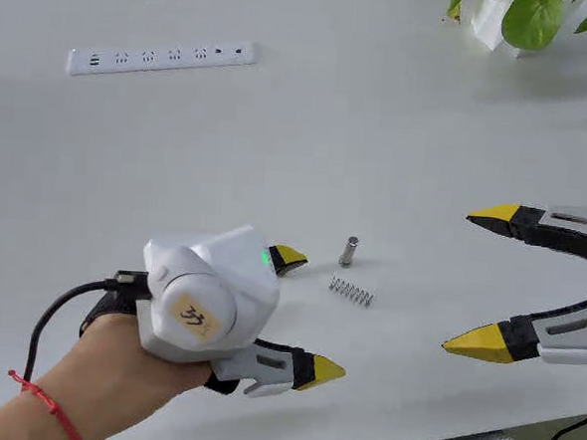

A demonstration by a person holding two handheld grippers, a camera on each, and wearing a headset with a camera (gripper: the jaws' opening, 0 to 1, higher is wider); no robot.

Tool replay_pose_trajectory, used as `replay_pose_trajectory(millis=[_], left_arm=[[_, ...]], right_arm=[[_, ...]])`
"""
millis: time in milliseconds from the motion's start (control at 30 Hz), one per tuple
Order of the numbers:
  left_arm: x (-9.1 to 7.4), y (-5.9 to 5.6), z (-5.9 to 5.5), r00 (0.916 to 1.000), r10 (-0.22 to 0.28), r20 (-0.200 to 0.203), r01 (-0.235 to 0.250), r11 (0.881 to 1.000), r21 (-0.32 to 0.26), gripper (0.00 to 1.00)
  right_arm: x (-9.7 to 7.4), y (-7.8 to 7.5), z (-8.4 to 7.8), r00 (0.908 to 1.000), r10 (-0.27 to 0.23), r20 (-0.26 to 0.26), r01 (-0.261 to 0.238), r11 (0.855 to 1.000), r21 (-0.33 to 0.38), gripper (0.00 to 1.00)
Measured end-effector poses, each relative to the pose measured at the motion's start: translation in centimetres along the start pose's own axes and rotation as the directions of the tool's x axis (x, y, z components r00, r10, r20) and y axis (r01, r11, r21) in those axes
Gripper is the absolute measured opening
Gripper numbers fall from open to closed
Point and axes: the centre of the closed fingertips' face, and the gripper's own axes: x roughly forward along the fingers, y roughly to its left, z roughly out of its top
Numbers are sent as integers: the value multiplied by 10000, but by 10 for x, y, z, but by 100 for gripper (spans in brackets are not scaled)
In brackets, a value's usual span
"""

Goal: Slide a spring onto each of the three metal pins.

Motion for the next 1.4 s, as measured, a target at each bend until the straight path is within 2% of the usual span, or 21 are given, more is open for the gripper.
replay_pose_trajectory(millis=[33,67,200,300,367,500,667,833,1067,1200,1400], left_arm=[[8,-1,2,9999,-66,82,68,9999,-154,59],[12,-1,1,10000,-65,-24,64,9996,-290,59],[28,7,-11,9953,261,-931,-255,9996,70,54],[37,10,-13,9946,293,-992,-324,9990,-294,52],[43,11,-15,9918,331,-1236,-364,9990,-249,52],[53,11,-20,9900,230,-1391,-309,9980,-549,52],[62,12,-23,9885,191,-1502,-280,9980,-569,52],[70,16,-32,9818,193,-1888,-341,9966,-754,50],[70,14,-42,9728,219,-2308,-379,9972,-650,45],[66,16,-48,9673,343,-2511,-494,9973,-542,36],[61,18,-51,9637,502,-2623,-625,9973,-390,25]], right_arm=[[-2,-1,-4,10000,-56,-5,56,10000,81,85],[-3,-2,-6,10000,-90,-3,90,9999,134,85],[-8,-6,-17,9995,-320,-5,320,9985,436,83],[-10,-7,-23,9990,-440,42,437,9971,629,83],[-12,-7,-27,9988,-489,38,485,9961,730,83],[-14,-10,-32,9981,-617,26,613,9940,904,82],[-17,-11,-36,9973,-736,77,723,9918,1056,81],[-20,-12,-38,9959,-885,190,855,9885,1249,80],[-21,-13,-40,9941,-1037,334,980,9852,1404,79],[-20,-13,-42,9937,-1078,316,1021,9841,1455,78],[-20,-12,-42,9937,-1080,298,1025,9837,1476,78]])
